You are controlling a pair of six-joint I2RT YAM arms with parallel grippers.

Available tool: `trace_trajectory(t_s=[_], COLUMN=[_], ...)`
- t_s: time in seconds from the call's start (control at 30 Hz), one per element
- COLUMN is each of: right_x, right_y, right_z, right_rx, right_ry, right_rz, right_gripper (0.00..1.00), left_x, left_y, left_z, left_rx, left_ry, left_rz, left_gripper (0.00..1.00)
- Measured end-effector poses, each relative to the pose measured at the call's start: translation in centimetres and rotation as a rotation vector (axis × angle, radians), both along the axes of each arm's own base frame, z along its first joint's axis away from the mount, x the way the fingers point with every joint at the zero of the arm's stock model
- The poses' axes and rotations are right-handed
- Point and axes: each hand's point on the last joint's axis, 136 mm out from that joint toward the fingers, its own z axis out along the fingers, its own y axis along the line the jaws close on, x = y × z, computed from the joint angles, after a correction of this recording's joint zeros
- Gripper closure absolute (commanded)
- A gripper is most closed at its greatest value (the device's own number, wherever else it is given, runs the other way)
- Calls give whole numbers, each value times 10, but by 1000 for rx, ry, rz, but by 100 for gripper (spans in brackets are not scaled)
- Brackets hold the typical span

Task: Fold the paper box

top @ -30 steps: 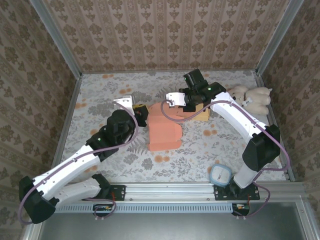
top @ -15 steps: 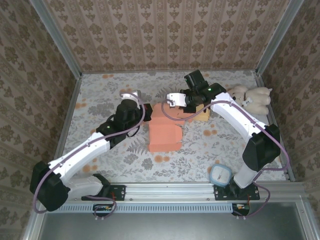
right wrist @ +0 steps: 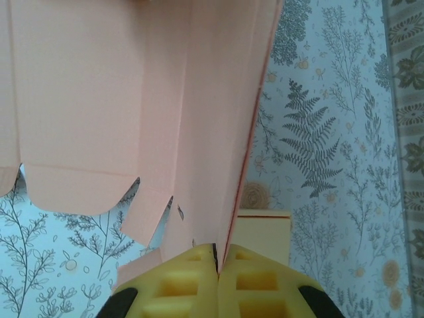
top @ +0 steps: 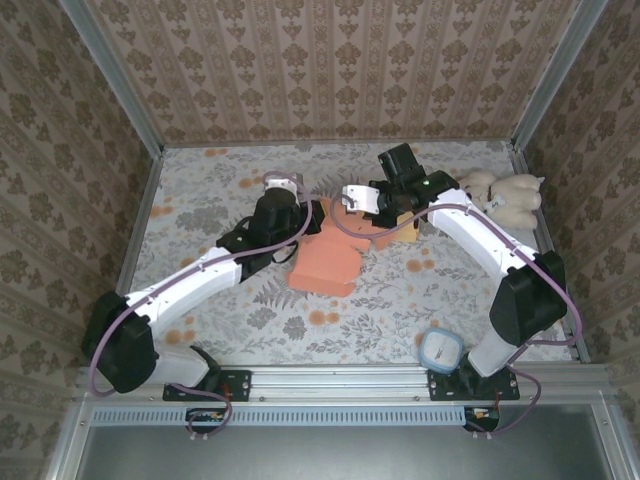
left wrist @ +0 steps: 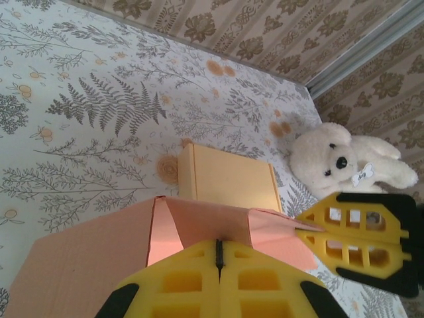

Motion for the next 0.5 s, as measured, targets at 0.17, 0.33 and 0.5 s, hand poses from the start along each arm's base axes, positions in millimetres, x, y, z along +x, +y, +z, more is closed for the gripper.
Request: trace_trajectory(t_s=[0.17, 0.33, 0.5], right_x=[3, 8, 14], right_y=[1, 1, 0], right_z=[1, -5, -20], right_rx=[20, 22, 4], right_ry=[-3, 21, 74], right_rz=[-21, -28, -43], right_gripper=[100, 100, 100], left_x=[2, -26, -74], left_y=[0, 9, 14], left_z=[7, 12, 8], left_rx=[-37, -15, 15], left_ry=[-13, -46, -113], left_rz=[4, -34, -127], left_gripper=[92, 90, 86])
